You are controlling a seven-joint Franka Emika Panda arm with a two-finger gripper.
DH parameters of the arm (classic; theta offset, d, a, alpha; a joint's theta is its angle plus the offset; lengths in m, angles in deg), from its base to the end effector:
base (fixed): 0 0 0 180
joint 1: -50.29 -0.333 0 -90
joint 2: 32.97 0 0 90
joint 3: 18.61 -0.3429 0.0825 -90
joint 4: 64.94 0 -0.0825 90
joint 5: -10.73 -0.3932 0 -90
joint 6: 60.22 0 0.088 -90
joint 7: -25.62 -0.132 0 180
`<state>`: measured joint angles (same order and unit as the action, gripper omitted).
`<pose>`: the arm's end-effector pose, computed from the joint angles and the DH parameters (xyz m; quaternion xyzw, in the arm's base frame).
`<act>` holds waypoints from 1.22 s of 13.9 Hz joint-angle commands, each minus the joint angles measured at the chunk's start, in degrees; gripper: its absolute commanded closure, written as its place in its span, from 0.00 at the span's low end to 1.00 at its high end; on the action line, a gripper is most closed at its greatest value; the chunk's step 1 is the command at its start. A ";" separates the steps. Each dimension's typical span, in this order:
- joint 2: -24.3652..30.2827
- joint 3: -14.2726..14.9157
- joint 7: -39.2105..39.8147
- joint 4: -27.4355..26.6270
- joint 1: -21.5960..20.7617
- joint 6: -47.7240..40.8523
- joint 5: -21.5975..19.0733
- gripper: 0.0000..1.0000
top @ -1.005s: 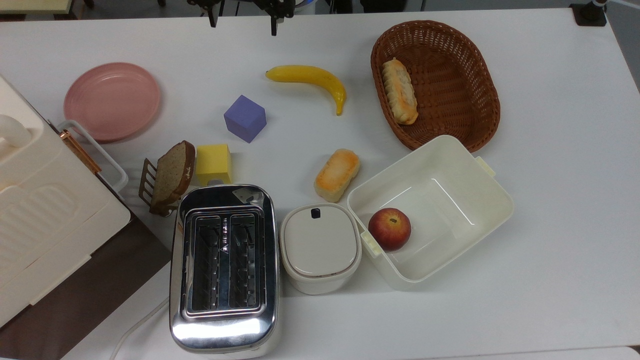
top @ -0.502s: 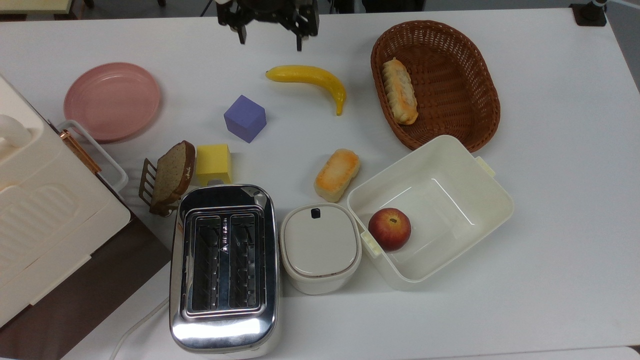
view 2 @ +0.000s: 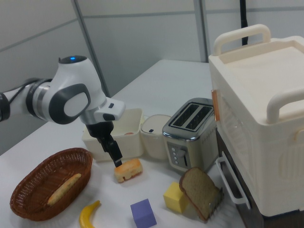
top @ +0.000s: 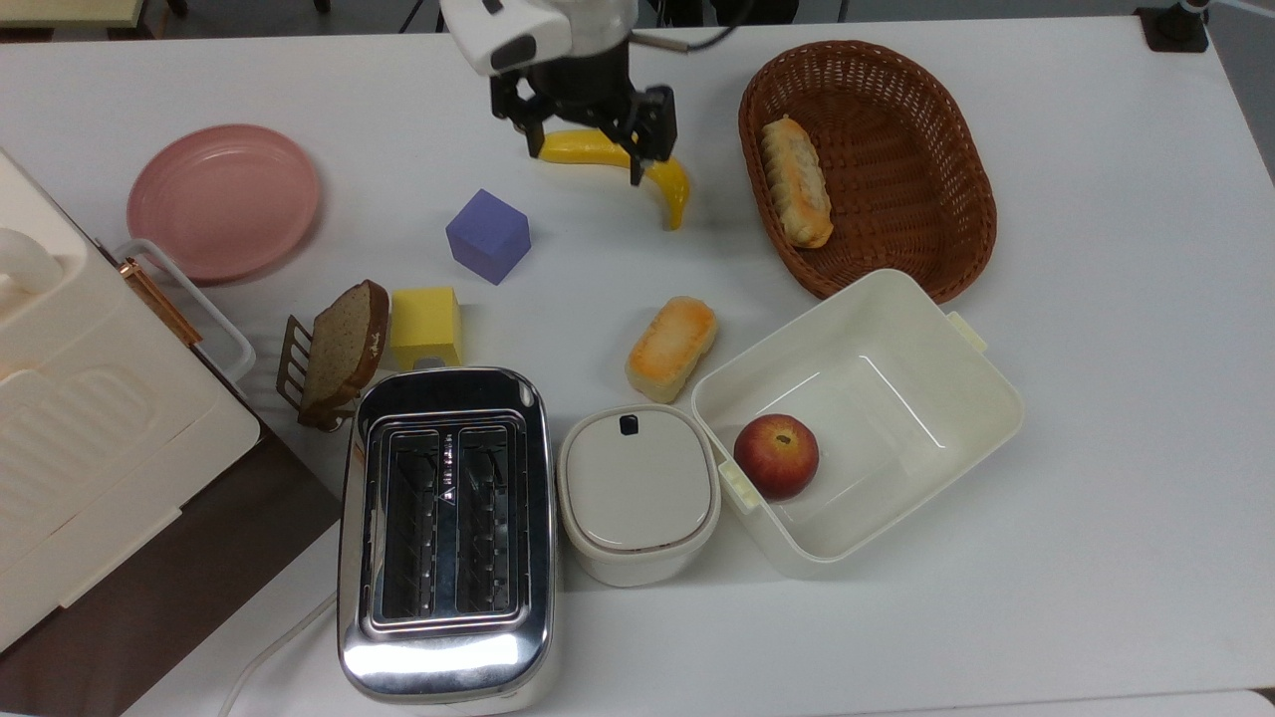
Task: Put the bread in the basket
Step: 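Move the open gripper over the small golden bread bun, then lower the gripper and close it on the golden bread bun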
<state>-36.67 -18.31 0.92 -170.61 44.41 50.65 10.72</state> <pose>0.5914 0.0579 0.4876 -0.9860 0.1661 -0.0127 0.0033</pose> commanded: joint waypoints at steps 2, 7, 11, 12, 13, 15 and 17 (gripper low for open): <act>-7.45 0.49 -11.14 -0.59 -4.12 11.53 -0.78 0.00; -12.03 0.58 -14.05 -0.50 -6.85 21.39 0.10 0.00; -12.82 0.49 -14.06 -0.50 -6.86 23.16 0.54 0.00; -13.08 0.49 -14.06 -0.50 -6.86 23.16 0.89 0.00; -13.26 0.49 -14.06 -0.50 -6.86 23.16 0.90 0.00; -13.35 0.40 -13.97 -0.50 -6.77 23.16 0.98 0.00; -13.96 0.40 -13.79 -0.50 -6.77 23.16 1.51 0.00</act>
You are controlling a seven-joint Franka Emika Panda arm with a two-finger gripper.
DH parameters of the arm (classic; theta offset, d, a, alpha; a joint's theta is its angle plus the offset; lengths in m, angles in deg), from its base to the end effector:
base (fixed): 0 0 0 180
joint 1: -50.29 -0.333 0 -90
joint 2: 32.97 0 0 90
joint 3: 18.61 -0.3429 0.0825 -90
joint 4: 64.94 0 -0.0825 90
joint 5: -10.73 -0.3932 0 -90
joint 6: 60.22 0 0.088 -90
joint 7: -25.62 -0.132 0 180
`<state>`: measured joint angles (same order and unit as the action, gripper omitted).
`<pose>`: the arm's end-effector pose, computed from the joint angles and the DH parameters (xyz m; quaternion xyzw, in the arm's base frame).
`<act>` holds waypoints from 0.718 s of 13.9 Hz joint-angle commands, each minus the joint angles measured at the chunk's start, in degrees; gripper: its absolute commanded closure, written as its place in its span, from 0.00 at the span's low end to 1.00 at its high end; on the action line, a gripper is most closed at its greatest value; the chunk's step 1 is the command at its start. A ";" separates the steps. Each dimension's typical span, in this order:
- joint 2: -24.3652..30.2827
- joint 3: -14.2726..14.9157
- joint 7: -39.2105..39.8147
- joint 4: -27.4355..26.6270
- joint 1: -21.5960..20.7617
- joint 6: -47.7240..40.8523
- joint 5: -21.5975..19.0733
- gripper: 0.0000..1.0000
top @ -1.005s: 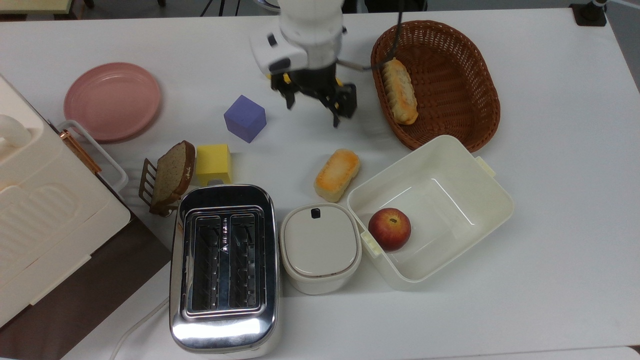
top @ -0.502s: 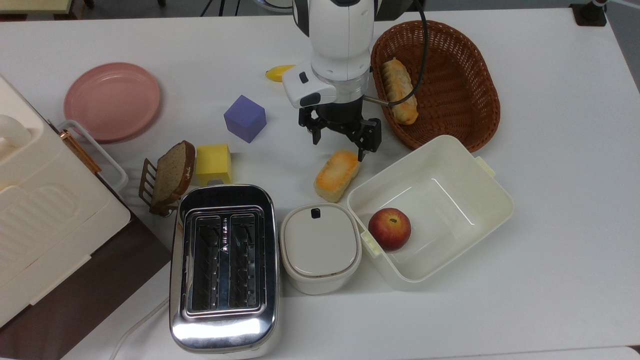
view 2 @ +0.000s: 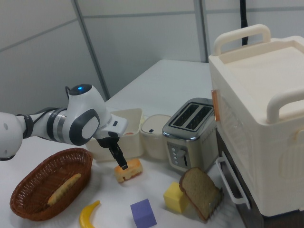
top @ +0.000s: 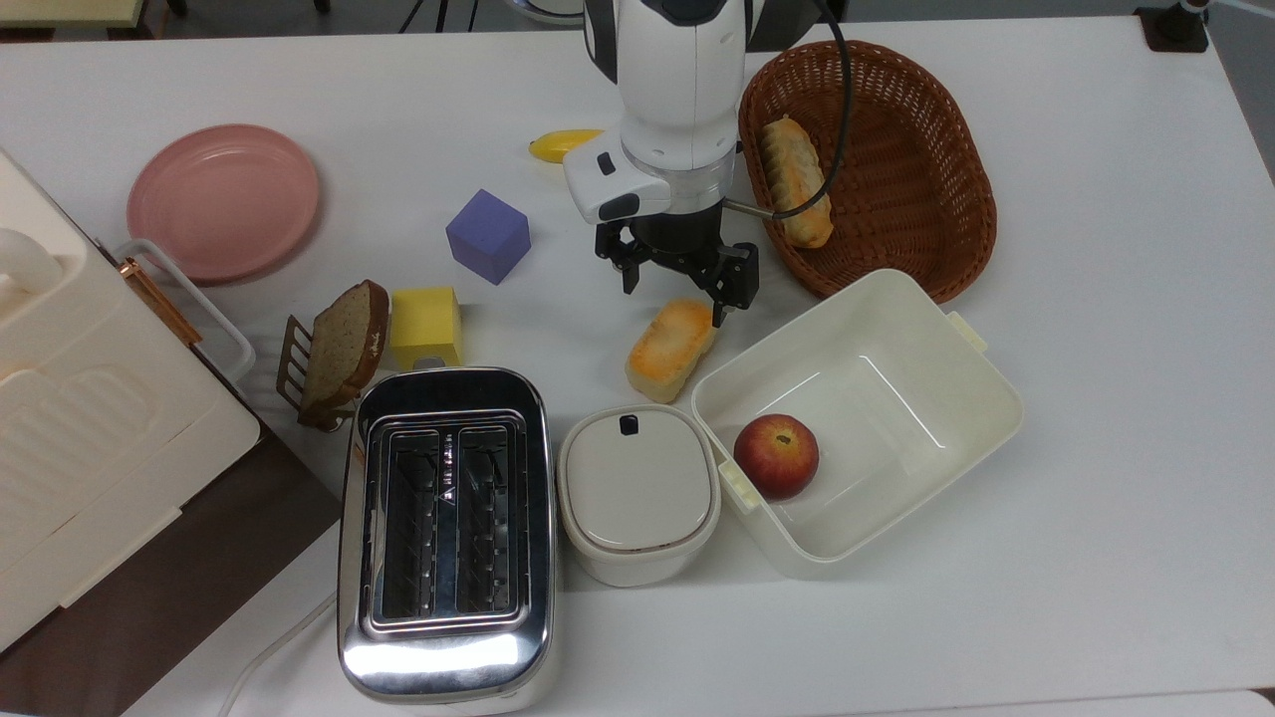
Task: Put the bread in the basket
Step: 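Lower the gripper and close it on the golden bread bun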
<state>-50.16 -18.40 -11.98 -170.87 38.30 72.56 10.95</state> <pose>0.6495 0.1355 0.3751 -0.9716 0.2214 -0.0774 0.0333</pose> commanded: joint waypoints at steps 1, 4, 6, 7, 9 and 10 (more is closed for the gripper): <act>-0.83 0.50 -0.80 -0.24 -0.75 1.26 1.62 0.00; -2.15 0.50 -0.80 0.46 -0.66 1.35 3.29 0.00; -2.42 0.50 -0.80 0.55 -0.49 1.35 3.74 0.00; -2.42 0.50 -0.80 0.46 -0.40 1.35 3.91 0.00; -2.68 0.50 -0.80 0.55 -0.40 1.35 4.09 0.00; -2.77 0.50 -0.80 0.55 -0.31 1.35 4.09 0.00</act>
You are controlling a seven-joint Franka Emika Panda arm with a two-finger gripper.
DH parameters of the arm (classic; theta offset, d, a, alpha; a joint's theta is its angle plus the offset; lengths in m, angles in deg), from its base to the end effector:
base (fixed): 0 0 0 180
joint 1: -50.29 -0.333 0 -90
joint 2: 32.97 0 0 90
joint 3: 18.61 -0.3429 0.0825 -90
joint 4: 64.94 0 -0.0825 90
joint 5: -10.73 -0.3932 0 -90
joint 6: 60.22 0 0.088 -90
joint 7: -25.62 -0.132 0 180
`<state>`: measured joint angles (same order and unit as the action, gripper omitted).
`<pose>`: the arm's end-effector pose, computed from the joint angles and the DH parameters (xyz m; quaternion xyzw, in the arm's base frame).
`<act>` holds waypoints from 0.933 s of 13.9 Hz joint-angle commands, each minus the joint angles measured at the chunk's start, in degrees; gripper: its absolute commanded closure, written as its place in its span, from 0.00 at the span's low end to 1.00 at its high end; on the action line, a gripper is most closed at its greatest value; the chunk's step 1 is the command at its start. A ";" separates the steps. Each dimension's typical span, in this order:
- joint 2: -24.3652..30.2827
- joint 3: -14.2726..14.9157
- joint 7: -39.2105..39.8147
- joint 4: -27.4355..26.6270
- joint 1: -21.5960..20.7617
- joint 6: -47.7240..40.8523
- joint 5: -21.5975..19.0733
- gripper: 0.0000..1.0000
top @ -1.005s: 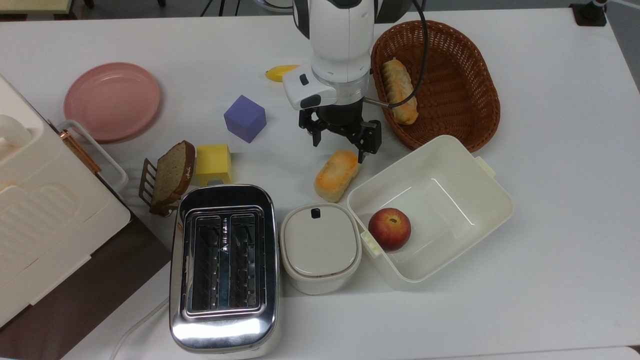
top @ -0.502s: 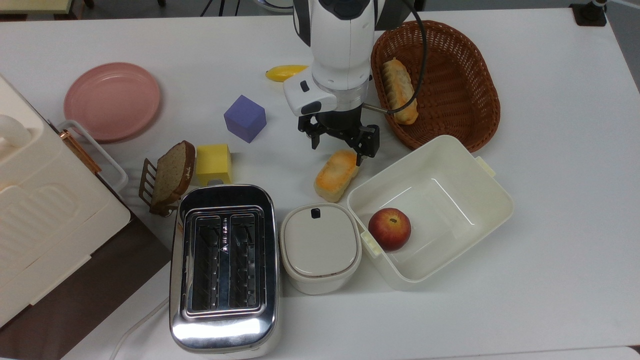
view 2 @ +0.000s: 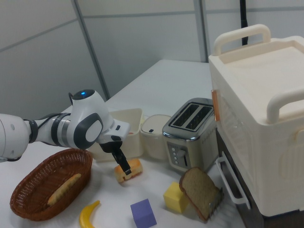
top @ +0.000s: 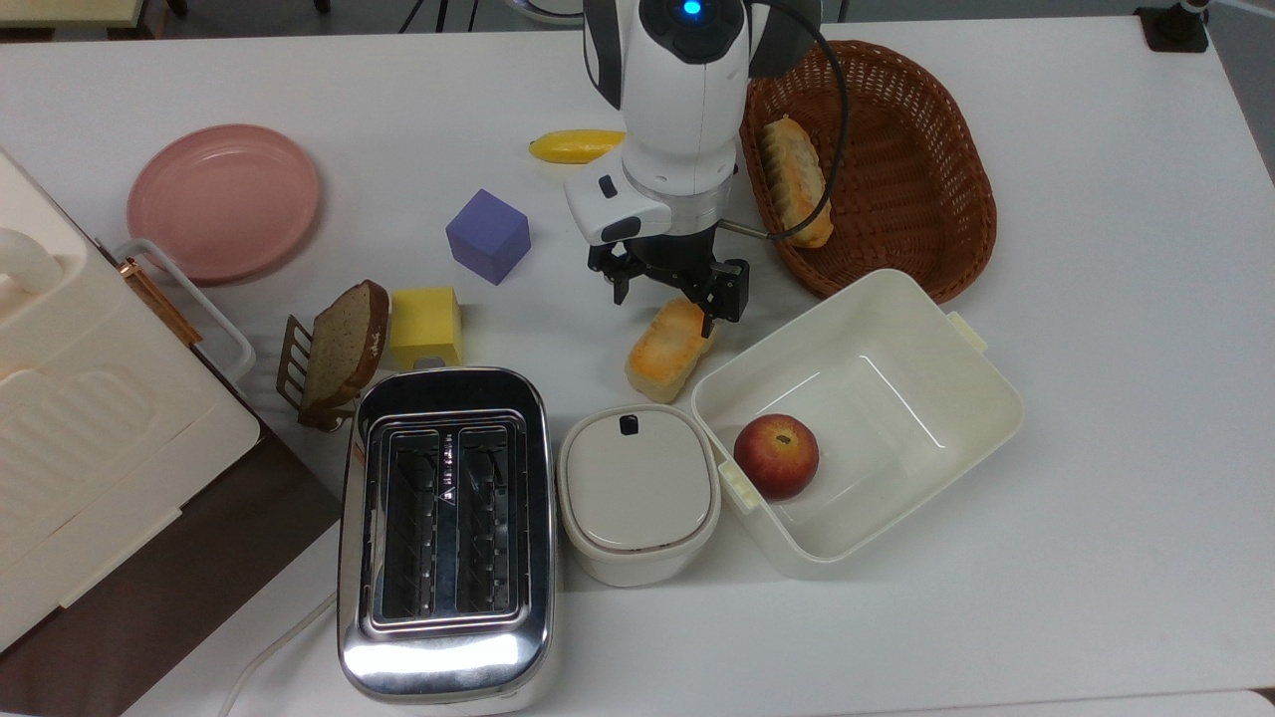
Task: Put the bread in the basket
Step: 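Lower the gripper and close it on the golden bread bun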
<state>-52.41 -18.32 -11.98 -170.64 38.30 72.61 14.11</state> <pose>0.6524 0.1331 0.3511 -0.9761 0.2052 -0.0708 0.0064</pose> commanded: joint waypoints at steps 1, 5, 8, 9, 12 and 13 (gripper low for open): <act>-0.52 0.41 -0.80 0.23 -0.31 1.29 1.02 0.00; -1.57 0.41 -0.98 0.32 -0.31 3.48 1.73 0.00; -2.71 0.41 -0.98 0.32 -0.31 6.38 2.07 0.00; -3.06 0.41 -0.98 0.32 -0.31 6.91 2.60 0.00; -3.86 0.41 -0.98 0.32 -0.48 6.92 4.01 0.00; -3.86 0.24 -0.98 0.32 -0.40 6.92 4.10 0.00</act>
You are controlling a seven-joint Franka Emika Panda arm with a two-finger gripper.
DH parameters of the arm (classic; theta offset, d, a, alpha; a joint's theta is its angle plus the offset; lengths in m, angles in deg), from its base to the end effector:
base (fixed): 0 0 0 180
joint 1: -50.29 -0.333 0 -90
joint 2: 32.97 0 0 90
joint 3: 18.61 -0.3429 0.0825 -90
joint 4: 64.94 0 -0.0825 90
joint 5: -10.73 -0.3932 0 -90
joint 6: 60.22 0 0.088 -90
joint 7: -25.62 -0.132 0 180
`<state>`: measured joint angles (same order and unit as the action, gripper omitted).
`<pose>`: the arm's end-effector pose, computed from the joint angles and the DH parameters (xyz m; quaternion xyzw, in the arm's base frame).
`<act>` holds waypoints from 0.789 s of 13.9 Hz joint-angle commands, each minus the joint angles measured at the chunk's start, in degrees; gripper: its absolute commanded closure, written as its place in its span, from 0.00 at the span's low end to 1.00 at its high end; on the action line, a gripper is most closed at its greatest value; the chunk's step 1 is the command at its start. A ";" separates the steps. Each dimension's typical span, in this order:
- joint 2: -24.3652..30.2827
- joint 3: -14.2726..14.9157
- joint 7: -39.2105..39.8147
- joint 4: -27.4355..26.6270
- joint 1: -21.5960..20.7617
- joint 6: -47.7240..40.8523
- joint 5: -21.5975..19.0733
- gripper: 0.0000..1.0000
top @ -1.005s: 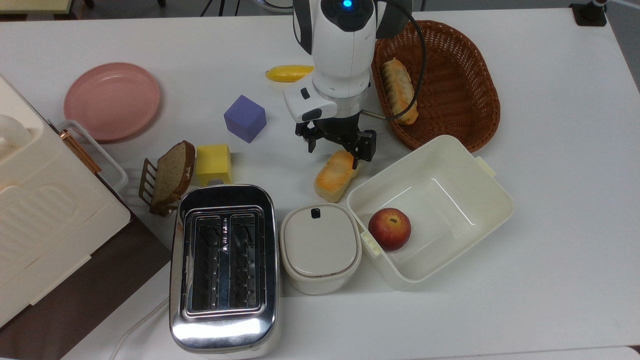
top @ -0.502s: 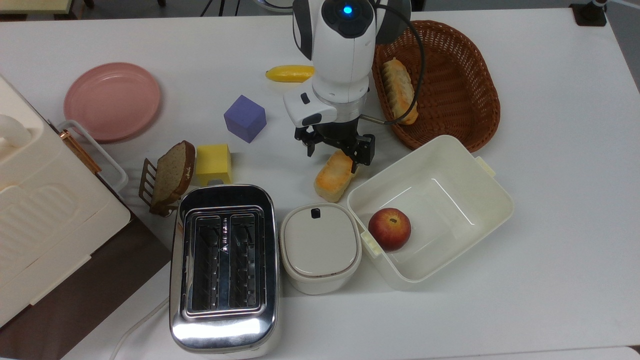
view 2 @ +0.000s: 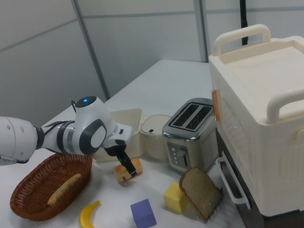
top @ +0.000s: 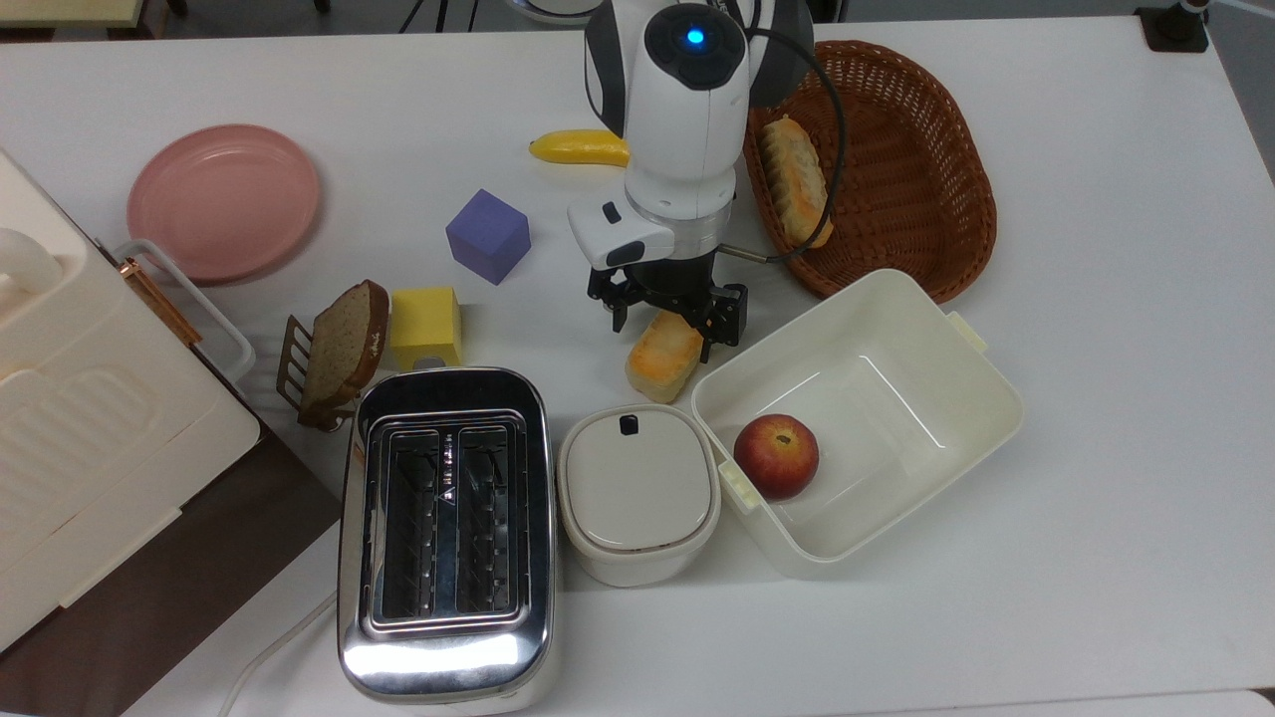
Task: Put the bread in the basket
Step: 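Lower the gripper and close it on the golden bread bun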
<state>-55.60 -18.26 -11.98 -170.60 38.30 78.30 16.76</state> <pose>0.6644 0.1349 0.3247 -0.9774 0.1878 -0.0973 0.0013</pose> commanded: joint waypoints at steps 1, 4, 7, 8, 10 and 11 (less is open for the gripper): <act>-0.75 0.18 -0.98 0.27 -0.40 1.23 1.45 0.00; -0.84 0.18 -0.98 0.27 -0.49 1.23 1.71 0.01; -0.84 -0.08 -0.81 0.27 -0.40 1.32 3.56 0.66; -0.84 -0.08 -0.72 0.27 -0.40 1.32 4.69 0.84; -1.01 -0.08 -0.72 0.27 -0.40 1.32 4.96 0.87; -1.10 -0.08 -0.72 0.27 -0.40 1.32 4.96 0.87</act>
<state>-56.25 -18.49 -11.98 -170.28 38.23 78.36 20.41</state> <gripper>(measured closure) 0.634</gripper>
